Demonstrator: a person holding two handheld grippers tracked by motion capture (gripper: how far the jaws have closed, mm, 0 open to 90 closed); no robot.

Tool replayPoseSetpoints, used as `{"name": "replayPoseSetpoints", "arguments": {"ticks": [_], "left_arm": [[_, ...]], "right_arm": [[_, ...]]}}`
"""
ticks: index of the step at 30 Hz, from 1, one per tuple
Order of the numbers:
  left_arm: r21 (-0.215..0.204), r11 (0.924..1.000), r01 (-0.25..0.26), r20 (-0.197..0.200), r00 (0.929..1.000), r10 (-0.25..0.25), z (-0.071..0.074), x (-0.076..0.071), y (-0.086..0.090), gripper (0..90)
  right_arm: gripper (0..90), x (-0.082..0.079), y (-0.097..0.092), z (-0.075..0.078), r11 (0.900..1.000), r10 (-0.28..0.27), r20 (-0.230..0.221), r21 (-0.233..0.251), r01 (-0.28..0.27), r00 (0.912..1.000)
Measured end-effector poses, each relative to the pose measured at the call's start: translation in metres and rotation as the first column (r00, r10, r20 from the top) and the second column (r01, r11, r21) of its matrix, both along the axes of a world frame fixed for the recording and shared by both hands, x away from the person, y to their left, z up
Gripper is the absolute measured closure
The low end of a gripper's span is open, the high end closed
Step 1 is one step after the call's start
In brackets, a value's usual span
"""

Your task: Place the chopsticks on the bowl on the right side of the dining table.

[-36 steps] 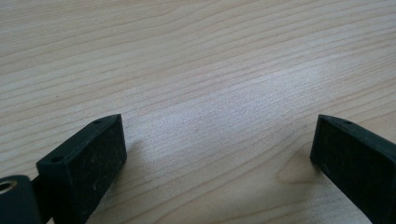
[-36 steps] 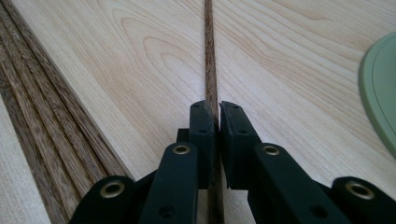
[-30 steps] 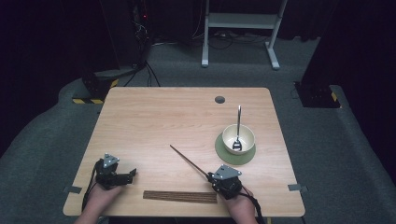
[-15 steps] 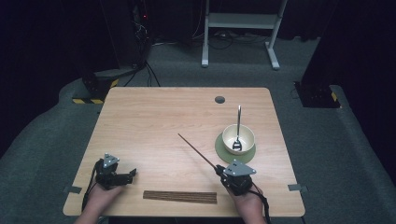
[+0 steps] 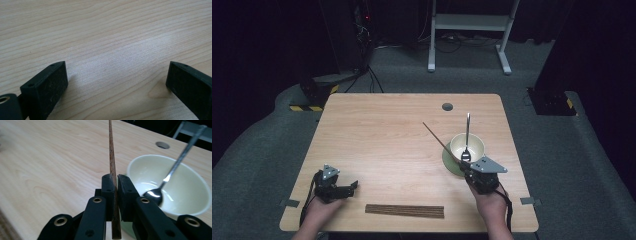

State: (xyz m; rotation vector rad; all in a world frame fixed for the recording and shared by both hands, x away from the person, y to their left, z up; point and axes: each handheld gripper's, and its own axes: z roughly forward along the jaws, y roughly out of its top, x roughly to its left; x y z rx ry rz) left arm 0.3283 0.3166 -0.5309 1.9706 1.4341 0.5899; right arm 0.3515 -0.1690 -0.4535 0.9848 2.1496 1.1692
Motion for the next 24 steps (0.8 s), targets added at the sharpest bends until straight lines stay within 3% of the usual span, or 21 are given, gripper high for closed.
{"name": "replayPoseSetpoints", "arguments": {"ticks": [11, 24], "left_arm": [[0.001, 1.0, -0.002, 0.001, 1.0, 0.002, 0.0, 0.0, 0.0, 3.9], [0.0, 1.0, -0.002, 0.001, 1.0, 0.002, 0.0, 0.0, 0.0, 4.0]], "right_arm": [[84.1, 0.012, -0.032, -0.006, 0.9957, -0.093, -0.029, 0.002, 0.093, 0.9953], [84.0, 0.016, -0.04, -0.012, 0.9916, -0.129, -0.058, -0.007, 0.129, 0.99]]}}
